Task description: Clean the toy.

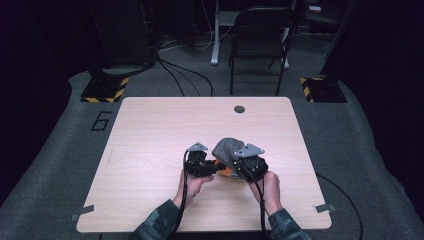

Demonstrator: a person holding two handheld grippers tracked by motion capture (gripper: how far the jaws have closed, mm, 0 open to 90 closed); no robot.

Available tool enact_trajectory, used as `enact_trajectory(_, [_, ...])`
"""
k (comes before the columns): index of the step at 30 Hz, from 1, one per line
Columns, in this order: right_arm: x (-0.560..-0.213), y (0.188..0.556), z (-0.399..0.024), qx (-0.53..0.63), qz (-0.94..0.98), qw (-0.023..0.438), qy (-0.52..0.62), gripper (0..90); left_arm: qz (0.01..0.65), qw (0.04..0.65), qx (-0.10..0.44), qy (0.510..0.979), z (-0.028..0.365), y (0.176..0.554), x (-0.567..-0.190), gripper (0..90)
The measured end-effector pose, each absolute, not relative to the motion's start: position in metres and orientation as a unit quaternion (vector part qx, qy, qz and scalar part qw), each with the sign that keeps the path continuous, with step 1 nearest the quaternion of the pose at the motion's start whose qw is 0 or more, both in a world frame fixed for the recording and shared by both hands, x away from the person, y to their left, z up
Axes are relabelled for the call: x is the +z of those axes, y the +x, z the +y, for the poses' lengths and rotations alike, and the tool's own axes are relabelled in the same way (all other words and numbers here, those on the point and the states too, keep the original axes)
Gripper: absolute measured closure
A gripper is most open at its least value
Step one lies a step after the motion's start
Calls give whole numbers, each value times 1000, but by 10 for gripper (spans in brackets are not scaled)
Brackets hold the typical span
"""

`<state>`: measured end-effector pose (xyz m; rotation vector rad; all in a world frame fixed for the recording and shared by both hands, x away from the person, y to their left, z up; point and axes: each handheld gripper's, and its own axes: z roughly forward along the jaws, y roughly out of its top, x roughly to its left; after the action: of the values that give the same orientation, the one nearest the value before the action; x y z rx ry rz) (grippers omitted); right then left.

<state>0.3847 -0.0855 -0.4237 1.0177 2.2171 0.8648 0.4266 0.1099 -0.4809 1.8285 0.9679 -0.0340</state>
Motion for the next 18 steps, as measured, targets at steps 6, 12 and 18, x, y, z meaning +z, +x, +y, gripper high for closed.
enact_trajectory(6, [-428, 389, -103, 324, 818, 265, 394, 705, 387, 507, 5, 770, 105, 424, -480, 727])
enact_trajectory(12, [-439, 398, -127, 303, 809, 268, 426, 705, 386, 508, 4, 770, 106, 424, -481, 726])
enact_trajectory(18, [-463, 412, -148, 273, 800, 256, 469, 708, 383, 508, 4, 771, 105, 424, -481, 725])
